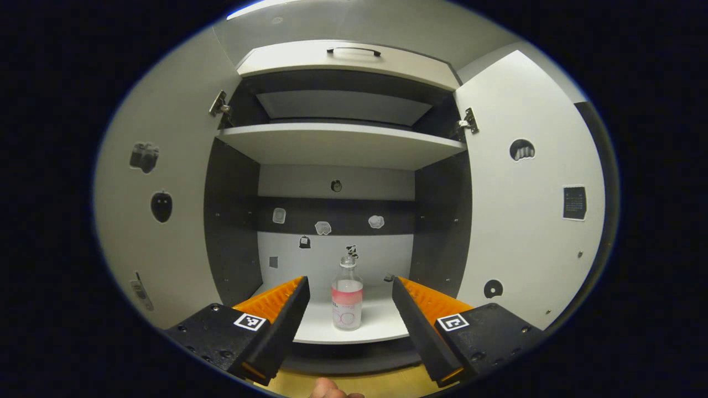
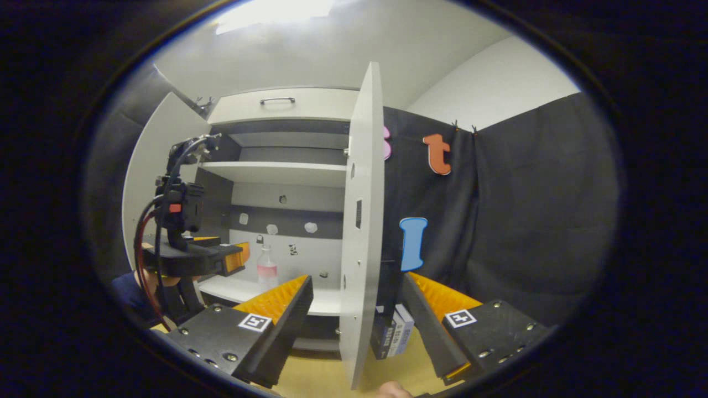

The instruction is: Grasp the bottle in the cabinet with the left hand and place it on the coaster, then close the right door with the right hand and the left door with the left hand.

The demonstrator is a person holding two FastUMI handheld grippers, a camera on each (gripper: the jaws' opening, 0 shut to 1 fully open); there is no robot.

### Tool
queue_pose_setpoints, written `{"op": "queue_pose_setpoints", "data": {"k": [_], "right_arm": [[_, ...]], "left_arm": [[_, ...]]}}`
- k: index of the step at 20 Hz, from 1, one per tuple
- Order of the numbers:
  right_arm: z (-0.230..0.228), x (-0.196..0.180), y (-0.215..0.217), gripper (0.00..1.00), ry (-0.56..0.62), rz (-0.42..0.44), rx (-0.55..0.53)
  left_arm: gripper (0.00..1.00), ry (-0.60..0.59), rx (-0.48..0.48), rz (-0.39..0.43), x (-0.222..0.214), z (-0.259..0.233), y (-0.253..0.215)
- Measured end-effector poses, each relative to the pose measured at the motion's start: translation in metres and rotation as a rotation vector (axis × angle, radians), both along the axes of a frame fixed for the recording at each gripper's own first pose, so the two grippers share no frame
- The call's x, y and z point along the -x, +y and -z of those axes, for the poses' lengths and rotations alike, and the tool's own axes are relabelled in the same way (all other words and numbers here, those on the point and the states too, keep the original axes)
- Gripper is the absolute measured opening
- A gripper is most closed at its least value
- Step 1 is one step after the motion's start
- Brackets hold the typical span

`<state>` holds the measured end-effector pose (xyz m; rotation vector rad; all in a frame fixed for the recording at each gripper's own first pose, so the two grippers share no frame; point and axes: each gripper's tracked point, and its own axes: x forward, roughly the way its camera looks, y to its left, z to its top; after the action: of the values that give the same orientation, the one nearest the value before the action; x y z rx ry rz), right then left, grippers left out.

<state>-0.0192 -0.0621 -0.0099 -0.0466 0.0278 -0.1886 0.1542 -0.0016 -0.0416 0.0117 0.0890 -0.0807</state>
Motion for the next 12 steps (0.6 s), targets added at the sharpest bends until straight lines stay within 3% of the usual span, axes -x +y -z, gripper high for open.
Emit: {"op": "queue_pose_setpoints", "data": {"k": [7,8,12], "right_arm": [[0.007,0.020,-0.048,0.98,0.028,0.193,0.030],[0.007,0.023,-0.052,0.94,0.030,0.217,0.034],[0.008,0.034,-0.061,0.98,0.039,0.298,0.048]], "left_arm": [[0.97,0.169,-0.034,0.022,-0.077,0.056,0.002],[0.97,0.190,-0.041,0.018,-0.088,0.062,0.005],[0.97,0.273,-0.056,0.015,-0.123,0.093,0.011]]}}
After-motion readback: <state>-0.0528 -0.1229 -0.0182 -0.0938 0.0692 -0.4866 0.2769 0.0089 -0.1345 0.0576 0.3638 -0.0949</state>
